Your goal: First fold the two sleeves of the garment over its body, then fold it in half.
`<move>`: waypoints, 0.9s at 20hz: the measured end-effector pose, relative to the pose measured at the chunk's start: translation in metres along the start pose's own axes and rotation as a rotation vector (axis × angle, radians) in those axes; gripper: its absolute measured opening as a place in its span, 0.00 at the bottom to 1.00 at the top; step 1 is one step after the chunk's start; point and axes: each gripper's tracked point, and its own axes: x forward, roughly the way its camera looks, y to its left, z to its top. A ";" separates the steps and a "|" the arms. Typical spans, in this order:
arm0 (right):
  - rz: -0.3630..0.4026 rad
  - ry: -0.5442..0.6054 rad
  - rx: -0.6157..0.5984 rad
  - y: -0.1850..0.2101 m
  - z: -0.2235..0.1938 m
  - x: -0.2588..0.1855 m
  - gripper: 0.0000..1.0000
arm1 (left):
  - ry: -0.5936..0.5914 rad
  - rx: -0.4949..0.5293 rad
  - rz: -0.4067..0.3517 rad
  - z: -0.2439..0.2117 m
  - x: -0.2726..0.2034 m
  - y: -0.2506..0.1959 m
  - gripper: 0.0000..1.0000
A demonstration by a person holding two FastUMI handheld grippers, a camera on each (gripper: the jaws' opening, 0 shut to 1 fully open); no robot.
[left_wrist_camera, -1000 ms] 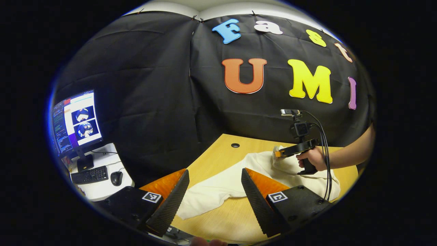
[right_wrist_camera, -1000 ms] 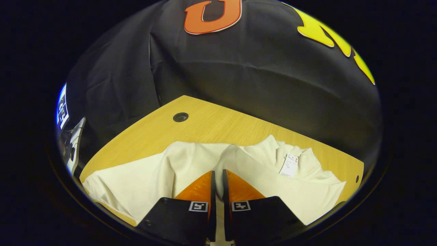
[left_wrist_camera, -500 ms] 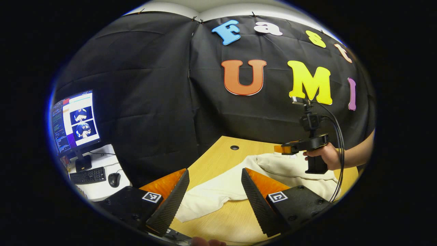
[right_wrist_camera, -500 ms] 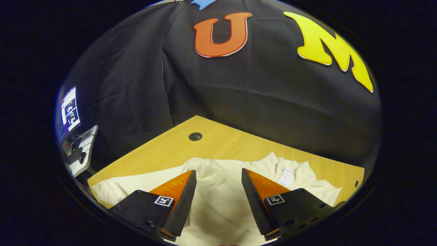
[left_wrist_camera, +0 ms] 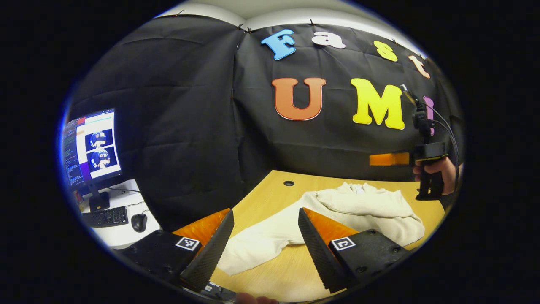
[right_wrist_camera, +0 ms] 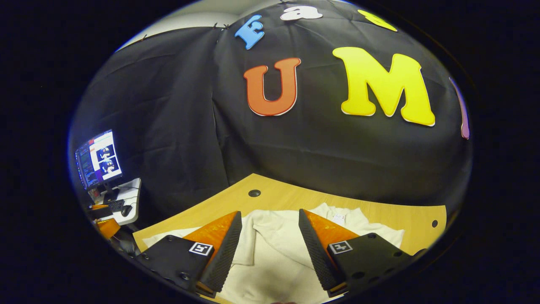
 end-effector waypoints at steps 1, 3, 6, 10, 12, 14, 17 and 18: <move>0.004 -0.003 -0.004 0.000 0.002 -0.012 0.84 | 0.016 0.001 -0.017 -0.009 0.000 0.001 0.97; 0.012 -0.013 -0.014 0.001 0.006 -0.037 0.84 | 0.071 0.027 -0.006 -0.032 -0.005 0.014 0.98; 0.008 -0.015 -0.036 -0.005 0.004 -0.069 0.84 | 0.124 0.069 0.018 -0.063 -0.007 0.038 0.98; -0.004 0.034 -0.019 -0.015 -0.013 -0.096 0.84 | 0.209 0.099 0.000 -0.113 0.000 0.055 0.98; -0.015 0.044 -0.017 -0.018 -0.018 -0.107 0.84 | 0.236 0.118 0.005 -0.132 0.008 0.068 0.98; -0.031 0.065 -0.029 -0.024 -0.025 -0.117 0.84 | 0.259 0.124 0.007 -0.149 0.018 0.077 0.98; -0.053 0.089 -0.013 -0.031 -0.035 -0.127 0.84 | 0.278 0.151 0.031 -0.166 0.036 0.097 1.00; -0.061 0.095 -0.004 -0.034 -0.036 -0.130 0.84 | 0.296 0.148 0.029 -0.175 0.040 0.101 1.00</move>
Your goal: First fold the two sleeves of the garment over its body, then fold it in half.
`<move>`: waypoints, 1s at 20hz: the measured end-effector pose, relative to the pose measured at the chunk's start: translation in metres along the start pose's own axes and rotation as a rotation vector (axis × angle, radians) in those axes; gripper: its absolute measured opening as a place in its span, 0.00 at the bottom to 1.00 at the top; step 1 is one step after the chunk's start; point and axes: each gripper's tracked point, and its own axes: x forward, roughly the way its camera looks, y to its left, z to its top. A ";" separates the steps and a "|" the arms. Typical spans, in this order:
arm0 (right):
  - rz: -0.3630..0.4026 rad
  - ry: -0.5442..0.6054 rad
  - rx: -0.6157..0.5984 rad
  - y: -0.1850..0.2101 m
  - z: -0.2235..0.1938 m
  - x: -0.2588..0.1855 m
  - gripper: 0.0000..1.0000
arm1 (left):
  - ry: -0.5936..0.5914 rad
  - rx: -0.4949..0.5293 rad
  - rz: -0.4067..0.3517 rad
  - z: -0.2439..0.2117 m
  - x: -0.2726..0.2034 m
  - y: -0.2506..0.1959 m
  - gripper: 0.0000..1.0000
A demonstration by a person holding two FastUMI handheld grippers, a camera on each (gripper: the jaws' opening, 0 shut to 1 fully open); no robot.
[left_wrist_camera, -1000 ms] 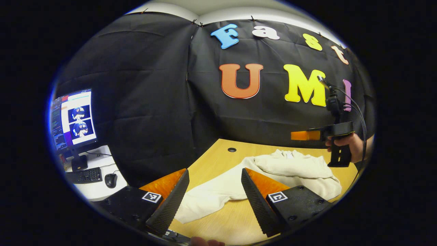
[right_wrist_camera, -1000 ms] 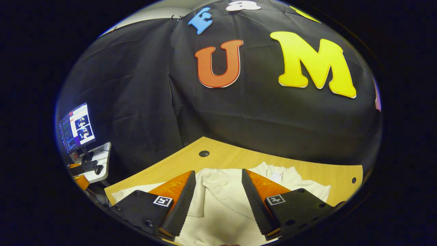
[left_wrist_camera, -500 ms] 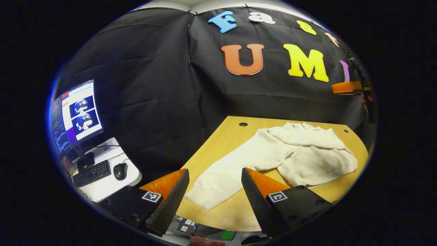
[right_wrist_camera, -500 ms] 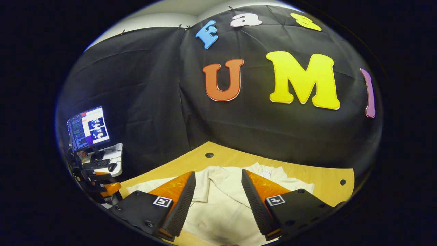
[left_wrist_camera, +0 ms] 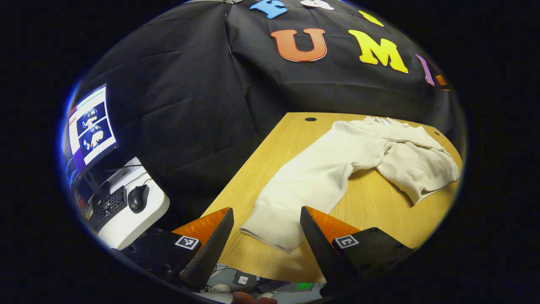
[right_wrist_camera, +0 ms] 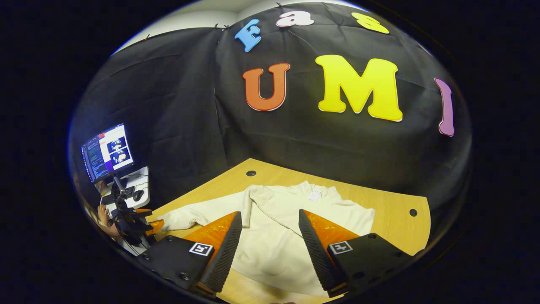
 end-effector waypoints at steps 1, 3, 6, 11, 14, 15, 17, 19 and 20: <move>-0.008 0.003 0.007 -0.004 -0.001 -0.001 0.84 | 0.011 -0.011 -0.014 -0.005 0.005 -0.001 1.00; -0.023 0.011 0.020 -0.007 -0.004 -0.003 0.84 | 0.034 -0.004 -0.045 -0.012 0.013 -0.005 1.00; -0.028 0.019 0.034 -0.006 -0.007 -0.004 0.84 | 0.041 -0.001 -0.096 -0.017 0.018 -0.009 1.00; 0.009 0.037 0.113 0.005 -0.014 -0.004 0.84 | 0.112 -0.103 -0.133 -0.024 0.019 -0.007 0.95; 0.026 0.030 0.182 0.006 -0.013 -0.007 0.84 | 0.151 -0.101 -0.138 -0.024 0.019 -0.011 0.88; 0.034 0.028 0.195 0.006 -0.013 -0.009 0.84 | 0.149 -0.103 -0.147 -0.023 0.019 -0.013 0.87; 0.025 0.031 0.199 -0.003 -0.016 -0.013 0.88 | 0.138 -0.117 -0.168 -0.023 0.019 -0.018 0.67; 0.014 0.029 0.216 -0.009 -0.019 -0.016 0.89 | 0.146 -0.127 -0.173 -0.023 0.018 -0.021 0.37; 0.008 0.030 0.227 -0.011 -0.021 -0.019 0.89 | 0.152 -0.130 -0.170 -0.022 0.018 -0.021 0.25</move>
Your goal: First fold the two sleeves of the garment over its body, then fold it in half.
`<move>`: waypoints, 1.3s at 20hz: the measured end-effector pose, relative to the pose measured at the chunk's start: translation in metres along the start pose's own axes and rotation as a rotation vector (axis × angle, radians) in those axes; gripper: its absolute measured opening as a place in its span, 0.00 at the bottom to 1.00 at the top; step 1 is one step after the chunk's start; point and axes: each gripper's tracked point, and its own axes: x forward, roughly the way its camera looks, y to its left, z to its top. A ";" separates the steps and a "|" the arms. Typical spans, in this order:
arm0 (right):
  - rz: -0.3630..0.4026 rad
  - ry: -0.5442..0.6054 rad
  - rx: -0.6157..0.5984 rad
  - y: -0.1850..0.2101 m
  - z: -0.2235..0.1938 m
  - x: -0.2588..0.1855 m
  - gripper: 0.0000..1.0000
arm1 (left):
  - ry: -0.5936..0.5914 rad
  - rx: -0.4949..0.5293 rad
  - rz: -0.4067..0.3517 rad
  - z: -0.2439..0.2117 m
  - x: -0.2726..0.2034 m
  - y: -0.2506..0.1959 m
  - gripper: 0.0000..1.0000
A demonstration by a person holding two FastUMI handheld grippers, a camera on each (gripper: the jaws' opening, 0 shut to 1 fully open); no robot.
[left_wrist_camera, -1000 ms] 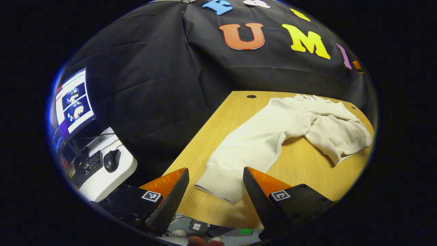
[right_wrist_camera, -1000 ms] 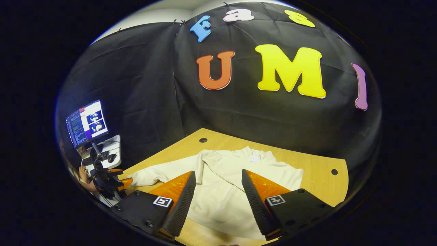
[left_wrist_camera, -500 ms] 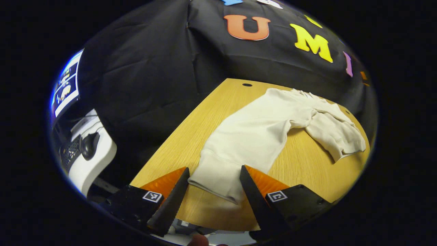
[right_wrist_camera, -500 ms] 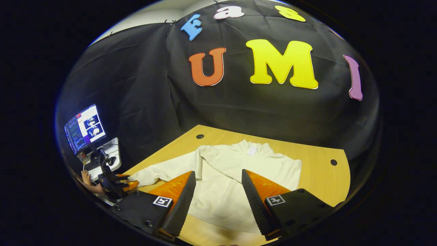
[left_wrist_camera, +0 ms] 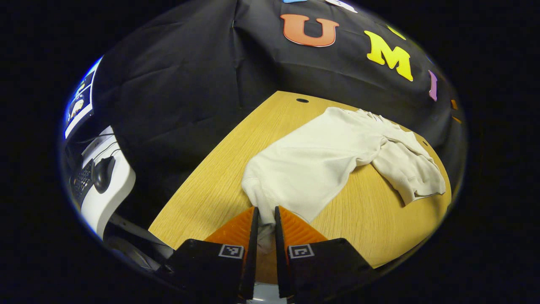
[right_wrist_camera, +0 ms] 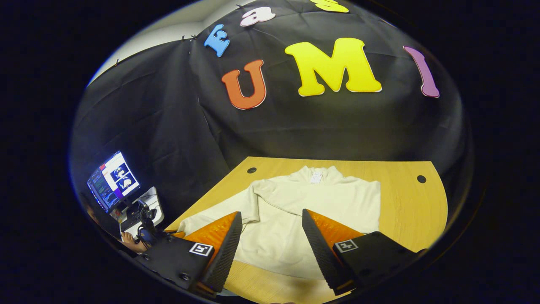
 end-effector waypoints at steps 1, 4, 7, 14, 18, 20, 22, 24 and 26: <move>-0.005 0.001 0.012 -0.004 -0.001 -0.002 0.89 | 0.007 -0.006 0.006 0.000 0.000 -0.001 0.22; -0.015 0.002 0.048 -0.013 -0.005 -0.010 0.89 | 0.029 -0.034 0.029 0.002 -0.001 -0.002 0.10; -0.025 -0.008 0.064 -0.022 -0.002 -0.018 0.88 | 0.070 -0.052 0.010 0.002 -0.007 -0.015 0.04; -0.024 -0.025 0.111 -0.041 -0.003 -0.037 0.88 | 0.026 -0.077 -0.049 0.040 -0.030 -0.050 0.03; -0.055 -0.055 0.141 -0.067 0.006 -0.052 0.89 | -0.033 -0.095 -0.114 0.086 -0.039 -0.077 0.03; -0.067 -0.079 0.174 -0.078 0.009 -0.059 0.89 | -0.061 -0.056 -0.134 0.111 -0.040 -0.090 0.03; -0.083 -0.104 0.208 -0.090 0.013 -0.067 0.88 | -0.091 -0.019 -0.161 0.137 -0.039 -0.108 0.03; -0.098 -0.128 0.229 -0.103 0.015 -0.078 0.88 | -0.122 -0.007 -0.199 0.165 -0.039 -0.128 0.03; -0.121 -0.141 0.245 -0.117 0.014 -0.085 0.89 | -0.151 -0.001 -0.228 0.192 -0.037 -0.146 0.03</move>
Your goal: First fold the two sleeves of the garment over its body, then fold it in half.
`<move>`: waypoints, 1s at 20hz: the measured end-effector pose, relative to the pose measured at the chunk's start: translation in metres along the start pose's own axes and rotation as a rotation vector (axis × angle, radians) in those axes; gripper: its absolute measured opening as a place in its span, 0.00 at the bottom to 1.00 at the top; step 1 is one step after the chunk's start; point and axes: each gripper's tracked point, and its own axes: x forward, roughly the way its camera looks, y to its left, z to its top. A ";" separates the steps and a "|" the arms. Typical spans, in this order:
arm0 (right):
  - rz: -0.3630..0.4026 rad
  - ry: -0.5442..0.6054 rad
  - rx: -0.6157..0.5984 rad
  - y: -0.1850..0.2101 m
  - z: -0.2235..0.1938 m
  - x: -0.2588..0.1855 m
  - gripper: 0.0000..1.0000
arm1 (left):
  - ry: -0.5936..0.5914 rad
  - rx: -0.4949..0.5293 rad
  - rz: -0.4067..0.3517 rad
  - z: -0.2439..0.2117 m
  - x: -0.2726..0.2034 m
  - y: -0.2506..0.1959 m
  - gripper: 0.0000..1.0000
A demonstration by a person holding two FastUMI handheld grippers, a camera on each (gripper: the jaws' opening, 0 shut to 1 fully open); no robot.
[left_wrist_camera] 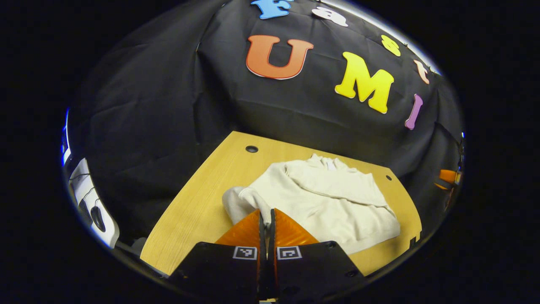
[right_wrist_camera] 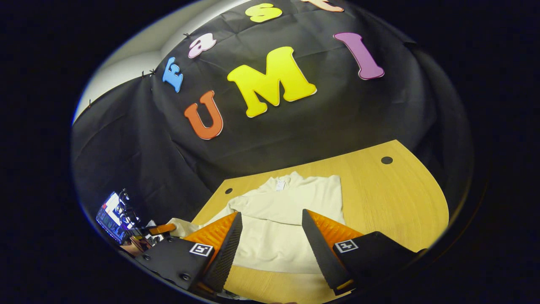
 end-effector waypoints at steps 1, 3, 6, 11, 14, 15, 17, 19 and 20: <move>-0.006 0.002 0.012 -0.007 -0.001 -0.005 0.88 | -0.011 0.008 -0.017 0.014 0.005 -0.010 0.03; -0.009 -0.009 0.042 -0.017 0.001 -0.016 0.88 | -0.032 0.010 -0.068 0.038 0.018 -0.034 0.03; -0.019 -0.030 0.053 -0.032 0.001 -0.034 0.88 | -0.050 0.044 -0.120 0.065 0.037 -0.069 0.03; -0.029 -0.046 0.038 -0.047 -0.001 -0.059 0.88 | -0.074 0.086 -0.270 0.101 0.064 -0.152 0.03; -0.037 -0.047 0.049 -0.054 -0.005 -0.074 0.89 | -0.067 0.157 -0.347 0.109 0.083 -0.202 0.03; -0.046 -0.050 0.053 -0.058 -0.006 -0.079 0.89 | -0.061 0.174 -0.374 0.110 0.087 -0.218 0.03; -0.069 -0.062 0.056 -0.066 -0.006 -0.091 0.89 | -0.059 0.208 -0.431 0.113 0.096 -0.251 0.03; -0.102 -0.067 0.057 -0.078 -0.007 -0.099 0.88 | -0.057 0.231 -0.482 0.115 0.105 -0.284 0.04; -0.117 -0.068 0.064 -0.082 -0.007 -0.103 0.88 | -0.055 0.243 -0.498 0.115 0.112 -0.299 0.03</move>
